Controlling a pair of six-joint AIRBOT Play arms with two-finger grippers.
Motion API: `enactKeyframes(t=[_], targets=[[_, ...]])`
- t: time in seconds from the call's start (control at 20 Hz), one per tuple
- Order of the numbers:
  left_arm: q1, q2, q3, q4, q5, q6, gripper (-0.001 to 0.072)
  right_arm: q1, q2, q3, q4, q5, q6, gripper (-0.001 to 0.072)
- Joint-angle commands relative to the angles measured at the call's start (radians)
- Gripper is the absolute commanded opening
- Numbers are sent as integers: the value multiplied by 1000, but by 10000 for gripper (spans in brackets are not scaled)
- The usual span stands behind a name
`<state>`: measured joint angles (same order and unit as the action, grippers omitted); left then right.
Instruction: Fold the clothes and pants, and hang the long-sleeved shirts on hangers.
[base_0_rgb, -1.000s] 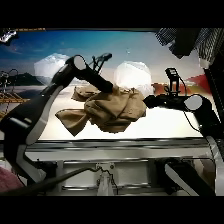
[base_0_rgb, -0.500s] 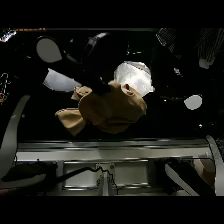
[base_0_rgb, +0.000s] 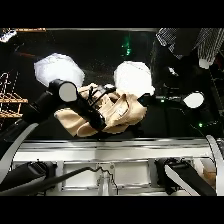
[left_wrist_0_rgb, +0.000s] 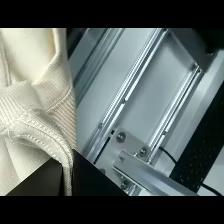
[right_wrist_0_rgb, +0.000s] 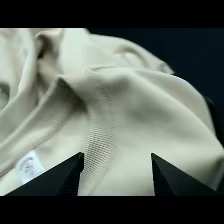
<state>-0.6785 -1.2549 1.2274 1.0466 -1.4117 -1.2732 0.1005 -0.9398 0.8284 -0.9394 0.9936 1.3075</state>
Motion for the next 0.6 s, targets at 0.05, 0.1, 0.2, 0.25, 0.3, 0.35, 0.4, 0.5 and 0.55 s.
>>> enactKeyframes(t=[0.05,0.1,0.2,0.25,0.3,0.35,0.4,0.5,0.55], targets=[[-17,32,-66,8,43,-14,15,188,-5,37,-216,-60,33,507],[-15,40,-66,8,45,-14,15,235,-14,37,-286,-68,88,506],[-16,59,-66,7,47,-14,15,321,-44,37,-396,-78,198,502],[-16,70,-66,7,47,-14,15,360,-63,37,-428,-95,237,501],[-16,79,-66,8,47,-14,15,394,-85,38,-453,-121,274,500],[-16,89,-66,8,47,-14,15,421,-107,43,-492,-136,313,493],[-16,97,-66,8,47,-26,15,444,-133,55,-558,-142,369,491],[-16,115,-66,-2,47,-36,15,462,-186,86,-673,-134,459,490],[-16,125,-66,-10,47,-36,15,462,-210,104,-707,-119,486,460]])
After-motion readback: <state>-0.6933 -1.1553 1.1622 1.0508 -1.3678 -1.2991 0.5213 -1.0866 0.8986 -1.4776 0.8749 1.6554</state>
